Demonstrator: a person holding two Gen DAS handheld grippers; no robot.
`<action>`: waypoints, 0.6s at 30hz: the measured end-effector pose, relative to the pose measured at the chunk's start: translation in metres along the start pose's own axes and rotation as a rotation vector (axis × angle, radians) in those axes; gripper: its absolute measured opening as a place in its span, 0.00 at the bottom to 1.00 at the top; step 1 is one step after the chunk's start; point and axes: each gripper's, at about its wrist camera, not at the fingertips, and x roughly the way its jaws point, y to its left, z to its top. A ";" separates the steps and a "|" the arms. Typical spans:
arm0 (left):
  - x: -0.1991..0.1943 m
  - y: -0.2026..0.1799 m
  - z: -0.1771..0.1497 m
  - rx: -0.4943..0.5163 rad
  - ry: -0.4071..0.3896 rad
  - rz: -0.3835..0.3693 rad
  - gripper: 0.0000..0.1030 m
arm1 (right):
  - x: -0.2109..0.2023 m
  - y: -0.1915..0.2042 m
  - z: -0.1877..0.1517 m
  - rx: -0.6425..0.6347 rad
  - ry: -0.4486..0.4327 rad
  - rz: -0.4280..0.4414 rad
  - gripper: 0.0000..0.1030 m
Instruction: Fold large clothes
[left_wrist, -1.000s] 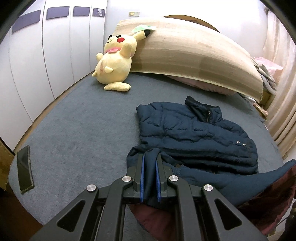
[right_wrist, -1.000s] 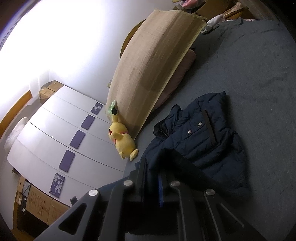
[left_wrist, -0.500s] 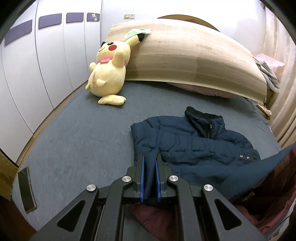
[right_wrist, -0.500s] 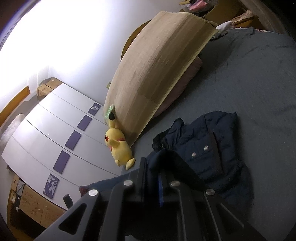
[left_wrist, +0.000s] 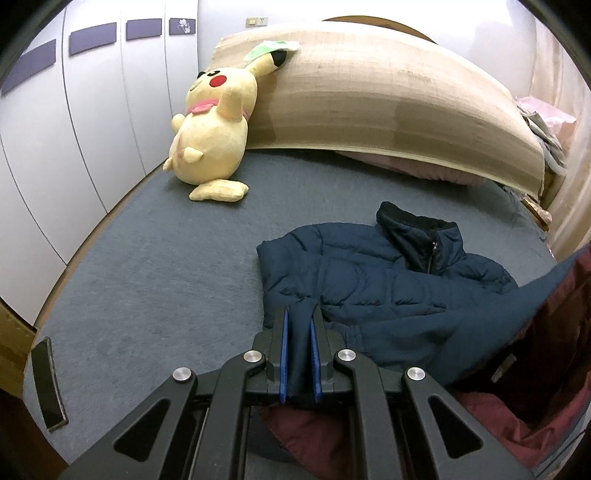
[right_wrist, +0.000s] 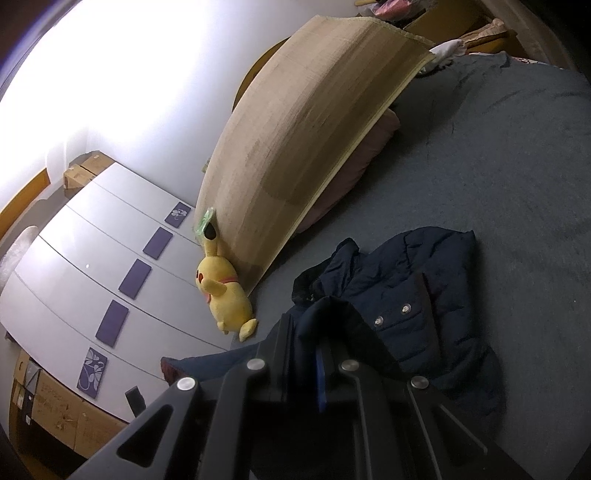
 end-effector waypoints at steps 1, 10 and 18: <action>0.002 0.001 0.001 -0.005 0.007 -0.006 0.10 | 0.002 0.000 0.001 0.000 0.001 -0.002 0.10; -0.010 0.012 -0.008 0.012 -0.021 -0.050 0.11 | -0.011 0.004 -0.008 -0.038 -0.006 0.008 0.10; -0.001 0.007 0.023 0.012 -0.001 -0.074 0.10 | -0.001 0.009 0.012 -0.050 -0.015 -0.005 0.10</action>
